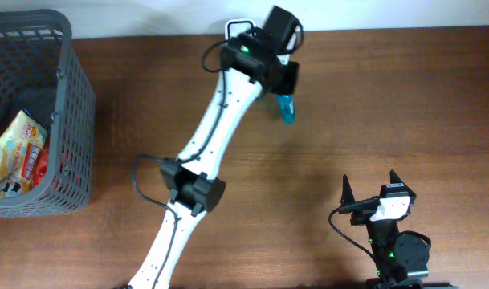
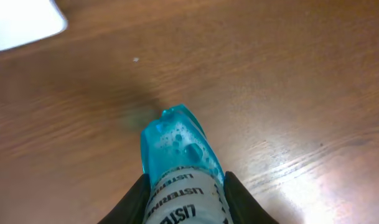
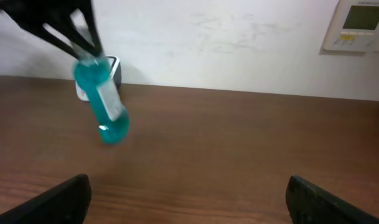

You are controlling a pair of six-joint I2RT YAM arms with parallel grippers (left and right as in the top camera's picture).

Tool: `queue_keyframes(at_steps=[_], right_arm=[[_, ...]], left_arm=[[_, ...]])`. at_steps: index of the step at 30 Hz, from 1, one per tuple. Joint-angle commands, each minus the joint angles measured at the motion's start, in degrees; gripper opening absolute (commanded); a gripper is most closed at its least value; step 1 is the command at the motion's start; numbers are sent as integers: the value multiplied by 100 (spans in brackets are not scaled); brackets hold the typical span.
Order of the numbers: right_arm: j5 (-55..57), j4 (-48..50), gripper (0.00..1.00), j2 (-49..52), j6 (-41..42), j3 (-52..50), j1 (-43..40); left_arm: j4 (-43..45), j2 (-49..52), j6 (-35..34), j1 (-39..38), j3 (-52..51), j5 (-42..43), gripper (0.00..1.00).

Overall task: Scan the item barcode
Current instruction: 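Lift the mouthwash out and place it on the table near the scanner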

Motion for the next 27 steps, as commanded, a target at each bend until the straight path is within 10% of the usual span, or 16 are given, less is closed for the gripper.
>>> queue_keyframes(at_steps=[1,10,13,16,27], right_arm=[[52,-15,98,-42,-37,-52,-37],[52,-15,98,-42,-37,-52,-37],[52,-15,98,-42,-37,-52,-37],[52,-15,98,-42,-37,-52,-37],[52,-15,98,-42,-37,-52,-37]], left_arm=[[393,107,-35,-350,85,-101,10],[627,479,-33,-761,85,-678,25],[649,470,-31,-743,212,-675,80],[658,452,-31,-704,662,-675,96],[332,-1154,-31,138,656,-673,100]])
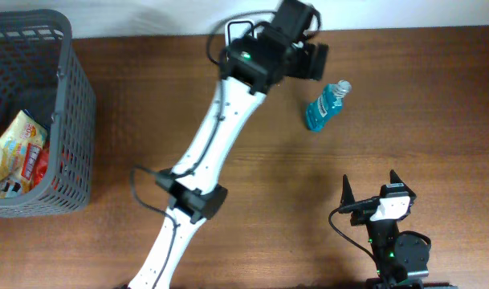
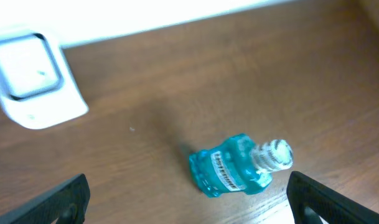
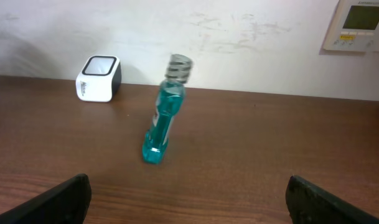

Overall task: Scan the item barcode
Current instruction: 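Lift the mouthwash out and place it on the table near the scanner, then return the left gripper to the basket and grasp the wet-wipes pack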

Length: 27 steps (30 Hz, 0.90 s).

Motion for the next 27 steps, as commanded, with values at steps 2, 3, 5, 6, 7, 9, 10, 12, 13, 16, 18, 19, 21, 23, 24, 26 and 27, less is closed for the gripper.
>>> queue_keyframes(at_steps=[2,3,5,6,7,9,10,12,13,16,18,19,21,23,24,26,27], right_arm=[[50,-17,98,-42,-35,-52,-37],[50,-17,98,-42,-35,-52,-37],[50,-17,98,-42,-35,-52,-37],[50,-17,98,-42,-35,-52,-37],[50,-17,98,-42,-35,-52,-37],[50,-17,98,-42,-35,-52,-37],[50,-17,98,-42,-35,-52,-37],[50,-17,99,-42,-35,-52,-37],[50,-17,98,-42,-35,-52,-37],[50,-17,98,-42,-35,-52,-37],[50,-17,98,-42,-35,-52,-37],[50,-17,98,-42,-35,-52,-37],[50,-17,98,-42,-35,-52,-37],[50,-17,98,-42,-35,-52,-37],[50,-17,98,-42,-35,-52,-37],[50,-17,98,-42,-35,-52,-37],[50,-17,98,-42,-35,-52,-37]], left_arm=[[-391,-782,9,616,101,-63,96],[-472,-848,11,723,101,-66,95],[-719,-1060,9,1128,101,-133,90],[-822,-1196,9,1399,101,-179,87],[-905,-1346,9,1709,101,-234,84],[-962,-1731,7,2605,101,-232,85],[-962,-1869,9,2949,101,-236,86],[-960,-2124,7,3836,101,-234,87],[-975,-2188,7,4385,101,-234,88],[-1285,-2166,4,5549,17,-260,91],[-1639,-2052,7,6376,-247,-492,91],[-1814,-2013,7,6627,-448,-514,91],[-1987,-1969,175,6970,-986,-481,88],[-1937,-1969,671,7084,-1635,-203,88],[-1803,-1969,870,7097,-2013,-46,89],[-1550,-1969,1294,7042,-2699,94,89],[-1493,-1969,1364,7018,-2903,90,91]])
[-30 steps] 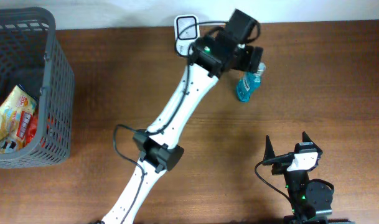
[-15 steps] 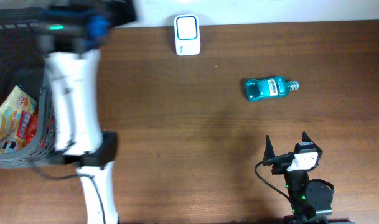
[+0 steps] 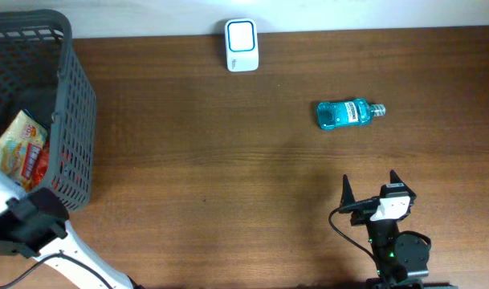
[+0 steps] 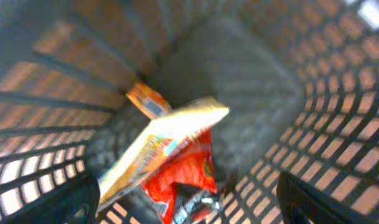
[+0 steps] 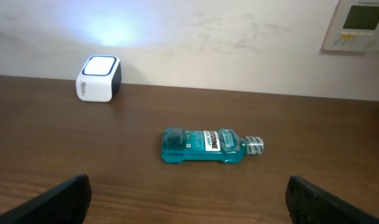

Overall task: Scan the item barcode
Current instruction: 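Return the left gripper to the basket and grasp the wet-wipes pack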

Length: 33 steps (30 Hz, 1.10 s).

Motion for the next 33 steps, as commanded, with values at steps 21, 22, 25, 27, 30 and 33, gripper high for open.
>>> queue_keyframes(at_steps=[21,22,25,27,30,33], right_arm=[[50,-15,98,-42,-35,-52,-37],[50,-15,98,-42,-35,-52,-37],[50,-15,98,-42,-35,-52,-37],[50,-15,99,-42,-35,-52,-37],[50,-15,98,-42,-35,-52,-37],[50,-15,98,-42,-35,-52,-37]], left_arm=[[2468,33,1335,-92,-3980,-916,0],[2363,11,1335,-90,-3814,-920,0],[1961,-227,706,-92,-2938,-883,0],[1773,-442,278,-92,-2197,-229,0],[1768,-914,269,-107,-787,1947,0],[1886,-1370,-435,-188,37,3198,0]])
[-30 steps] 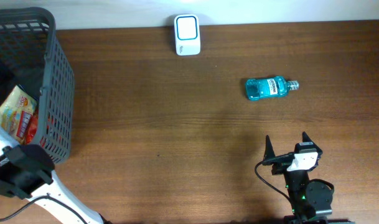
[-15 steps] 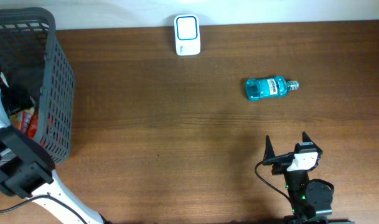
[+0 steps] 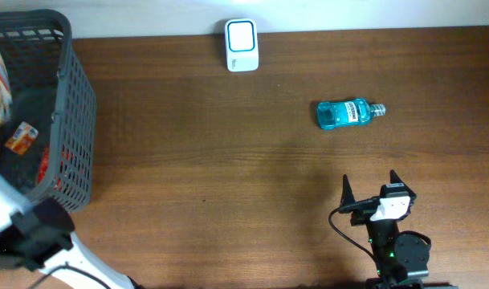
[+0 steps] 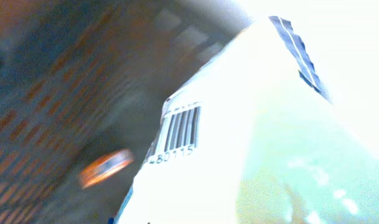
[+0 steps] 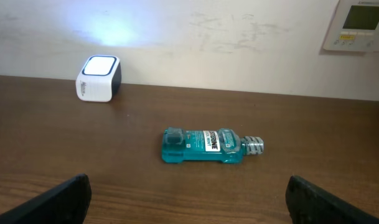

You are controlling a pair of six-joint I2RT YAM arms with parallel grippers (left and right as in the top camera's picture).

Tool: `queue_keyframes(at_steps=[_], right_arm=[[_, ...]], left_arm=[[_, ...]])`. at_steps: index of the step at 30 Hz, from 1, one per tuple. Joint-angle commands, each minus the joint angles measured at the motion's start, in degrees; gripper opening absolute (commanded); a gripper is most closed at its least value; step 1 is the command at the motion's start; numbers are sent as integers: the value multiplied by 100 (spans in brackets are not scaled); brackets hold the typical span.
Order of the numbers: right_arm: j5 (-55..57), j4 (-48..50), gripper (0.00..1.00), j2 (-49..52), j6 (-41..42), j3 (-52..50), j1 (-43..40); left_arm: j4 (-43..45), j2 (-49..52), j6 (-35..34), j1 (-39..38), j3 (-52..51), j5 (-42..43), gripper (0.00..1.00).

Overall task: Scan the item barcode
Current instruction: 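Return the left gripper to the basket and grasp the wet-wipes pack, then carry the wet-wipes pack to the table beside the mouthwash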

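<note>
A yellow-and-white snack bag (image 4: 251,137) fills the left wrist view, its barcode (image 4: 180,127) facing the camera. The bag hides my left gripper's fingers, which appear shut on it. Overhead, the bag shows blurred at the far left above the grey basket (image 3: 75,104). The white scanner (image 3: 242,34) stands at the table's back edge. My right gripper (image 3: 369,178) rests open at the front right, nothing between its fingers.
A blue mouthwash bottle (image 3: 346,112) lies on its side right of centre, cap to the right, ahead of the right gripper (image 5: 189,199). A small orange item (image 3: 19,136) and a red packet (image 3: 47,168) remain in the basket. My left arm's elbow (image 3: 35,233) is at the bottom left.
The snack bag lay at the basket's bottom under my open left gripper. Now it is raised at the basket's left side, close against the left wrist camera. The right arm and bottle are unchanged.
My left gripper held the mouthwash bottle near the scanner. Then it was open and the bottle stood tilted on the table. Later the bottle lay flat and the left gripper was over the basket. Now the snack bag is lifted.
</note>
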Motion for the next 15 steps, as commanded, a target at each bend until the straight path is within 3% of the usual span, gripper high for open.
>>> queue_keyframes(at_steps=[1,3,5,10,15], right_arm=[[50,-15,98,-42,-35,-52,-37],[50,-15,98,-42,-35,-52,-37],[50,-15,98,-42,-35,-52,-37],[50,-15,98,-42,-35,-52,-37],[50,-15,98,-42,-35,-52,-37]], left_arm=[[13,-885,-979,-195,758,2151,0],[-111,-1128,-988,-511,758,2874,0],[-516,-1220,-909,-1373,756,3104,0],[-1016,-761,-876,-3775,385,1692,0],[-909,208,-1014,-5200,-107,243,0]])
